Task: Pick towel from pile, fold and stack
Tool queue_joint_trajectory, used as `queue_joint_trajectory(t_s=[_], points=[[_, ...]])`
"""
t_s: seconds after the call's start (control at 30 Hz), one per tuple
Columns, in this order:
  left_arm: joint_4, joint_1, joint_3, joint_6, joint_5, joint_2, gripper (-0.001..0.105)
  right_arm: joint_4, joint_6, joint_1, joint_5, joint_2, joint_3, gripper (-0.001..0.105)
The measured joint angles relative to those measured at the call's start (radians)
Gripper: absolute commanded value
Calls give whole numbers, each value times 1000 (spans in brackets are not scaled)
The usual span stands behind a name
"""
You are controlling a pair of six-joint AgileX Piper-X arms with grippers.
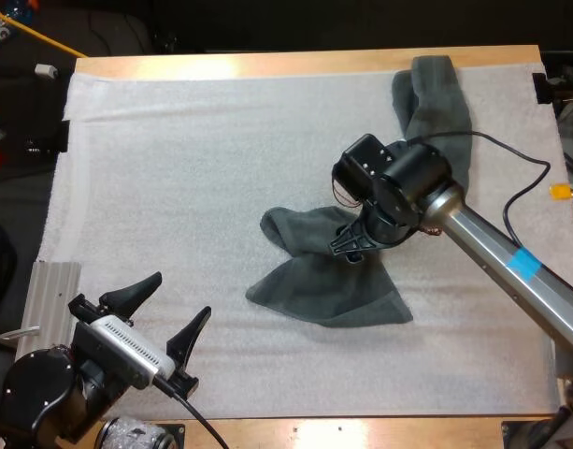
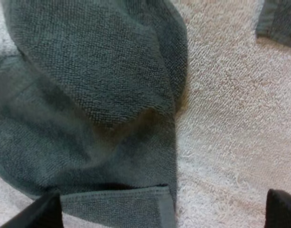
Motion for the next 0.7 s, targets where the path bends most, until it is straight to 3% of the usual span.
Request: queue_joint_trajectory(t_s=[0.27,0.57,0.7], points=[[72,0,0,23,1,30,66,0,21,0,0,-47,27,79],[80,0,0,25,1,50,66,-110,64,-1,-2,-163,298,79],[80,0,0,26,1,50,66,-235,91,-19,-77,-204,436,79]])
